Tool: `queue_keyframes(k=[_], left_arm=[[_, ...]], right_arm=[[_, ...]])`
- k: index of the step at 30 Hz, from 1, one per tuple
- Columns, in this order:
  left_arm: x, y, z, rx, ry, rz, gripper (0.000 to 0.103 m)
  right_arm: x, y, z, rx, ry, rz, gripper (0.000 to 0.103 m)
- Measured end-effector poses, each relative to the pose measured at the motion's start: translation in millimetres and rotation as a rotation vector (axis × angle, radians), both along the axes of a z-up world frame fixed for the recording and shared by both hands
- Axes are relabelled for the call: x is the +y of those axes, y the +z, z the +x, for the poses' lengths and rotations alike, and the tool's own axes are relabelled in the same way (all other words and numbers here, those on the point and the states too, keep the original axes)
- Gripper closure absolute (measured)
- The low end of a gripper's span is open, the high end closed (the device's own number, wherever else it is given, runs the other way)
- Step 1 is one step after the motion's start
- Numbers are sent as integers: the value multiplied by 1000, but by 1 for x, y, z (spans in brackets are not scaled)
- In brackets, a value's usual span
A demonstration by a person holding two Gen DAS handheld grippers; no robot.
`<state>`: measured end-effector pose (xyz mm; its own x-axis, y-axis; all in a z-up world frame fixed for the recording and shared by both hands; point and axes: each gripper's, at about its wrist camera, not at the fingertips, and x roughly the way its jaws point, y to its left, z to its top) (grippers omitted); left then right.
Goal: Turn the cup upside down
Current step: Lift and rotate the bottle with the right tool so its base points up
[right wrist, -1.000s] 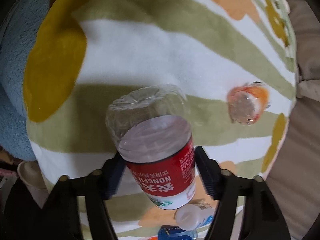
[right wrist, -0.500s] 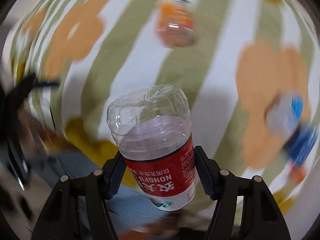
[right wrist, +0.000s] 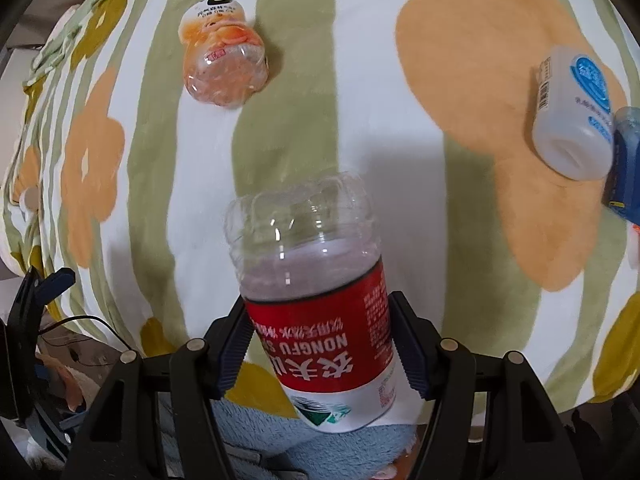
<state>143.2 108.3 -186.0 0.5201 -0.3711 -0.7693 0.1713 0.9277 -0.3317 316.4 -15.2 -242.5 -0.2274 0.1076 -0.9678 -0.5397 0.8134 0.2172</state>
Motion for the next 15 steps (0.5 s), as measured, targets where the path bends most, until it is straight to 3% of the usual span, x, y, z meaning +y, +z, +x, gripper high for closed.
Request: queue_keyframes(k=[3,8,15], left_arm=[[-2,1,0,4,-7,8,1],[-3,-2,1,9,-22,10,1],[-5,-4,3,17,-21,23,1]], right_arm=[[-3,7,0,-7,-4,25,32],[5,26,0,-80,67,35,32],[23,4,-2,-56,123,-34,32]])
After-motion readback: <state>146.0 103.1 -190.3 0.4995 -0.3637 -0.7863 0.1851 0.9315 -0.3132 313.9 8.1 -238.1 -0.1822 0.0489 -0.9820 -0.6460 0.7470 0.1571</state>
